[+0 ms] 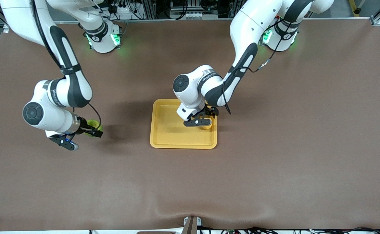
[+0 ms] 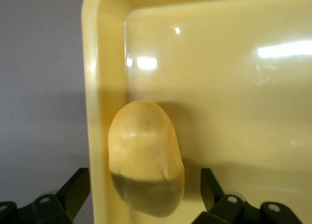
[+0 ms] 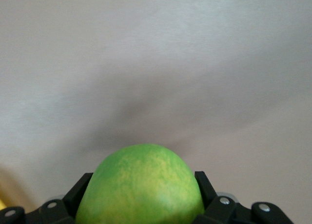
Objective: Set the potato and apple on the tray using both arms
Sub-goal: 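Lower the potato into the tray and open the left gripper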
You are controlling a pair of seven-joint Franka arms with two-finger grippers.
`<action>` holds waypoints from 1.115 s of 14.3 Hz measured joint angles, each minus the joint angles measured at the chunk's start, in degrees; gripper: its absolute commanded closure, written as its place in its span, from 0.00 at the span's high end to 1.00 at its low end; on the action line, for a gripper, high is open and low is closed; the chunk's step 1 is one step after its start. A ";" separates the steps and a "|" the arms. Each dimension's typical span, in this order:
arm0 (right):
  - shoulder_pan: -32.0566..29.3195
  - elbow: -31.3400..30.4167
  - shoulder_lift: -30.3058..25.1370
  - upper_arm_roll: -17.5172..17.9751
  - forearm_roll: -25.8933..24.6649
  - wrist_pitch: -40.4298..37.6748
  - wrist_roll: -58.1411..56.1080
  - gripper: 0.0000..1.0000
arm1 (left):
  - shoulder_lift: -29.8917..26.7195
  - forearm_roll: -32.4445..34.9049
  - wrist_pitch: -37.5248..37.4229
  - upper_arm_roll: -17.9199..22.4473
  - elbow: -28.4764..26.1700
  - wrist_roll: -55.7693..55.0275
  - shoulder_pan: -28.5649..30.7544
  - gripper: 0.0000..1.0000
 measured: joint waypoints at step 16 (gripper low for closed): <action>12.41 15.87 11.20 3.88 2.71 -0.01 31.41 0.00 | -21.91 -7.84 -18.29 0.19 1.56 27.32 17.80 1.00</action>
